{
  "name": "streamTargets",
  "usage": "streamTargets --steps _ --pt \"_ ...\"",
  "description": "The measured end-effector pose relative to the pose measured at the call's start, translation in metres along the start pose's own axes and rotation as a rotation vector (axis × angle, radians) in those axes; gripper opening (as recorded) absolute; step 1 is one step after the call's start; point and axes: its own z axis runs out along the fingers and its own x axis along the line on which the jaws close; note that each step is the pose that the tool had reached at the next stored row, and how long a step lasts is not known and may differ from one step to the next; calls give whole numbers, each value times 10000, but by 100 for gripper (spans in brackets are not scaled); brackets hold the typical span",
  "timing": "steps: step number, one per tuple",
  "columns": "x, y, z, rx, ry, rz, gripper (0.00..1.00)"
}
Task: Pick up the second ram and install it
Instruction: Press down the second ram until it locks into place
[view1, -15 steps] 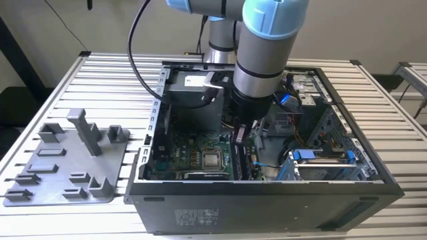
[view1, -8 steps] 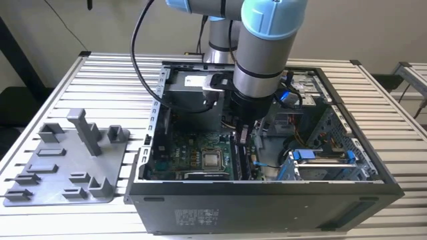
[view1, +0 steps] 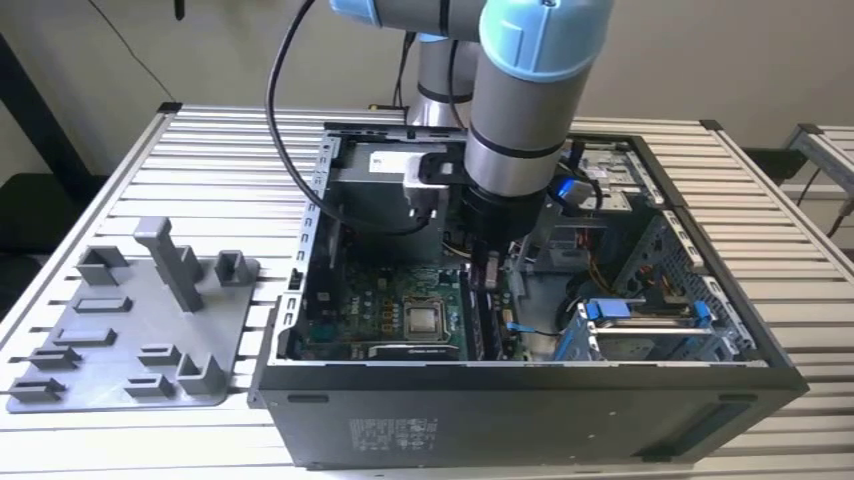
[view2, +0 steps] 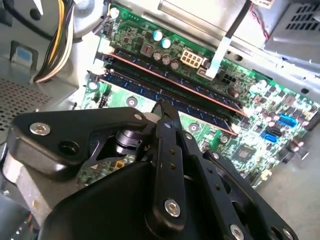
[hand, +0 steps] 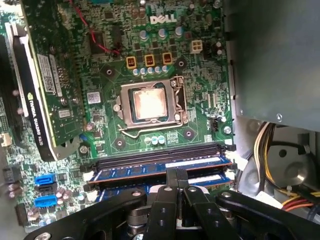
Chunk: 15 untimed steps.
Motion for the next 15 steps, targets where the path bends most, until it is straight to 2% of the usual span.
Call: streamTargets --steps 4,10,12,15 --pt "1 7 12 -17 -11 -436 11" --pt "11 5 18 -23 -10 -473 11" --pt "29 3 37 -24 -11 -473 11" --pt "91 -5 67 -26 -10 -472 11"
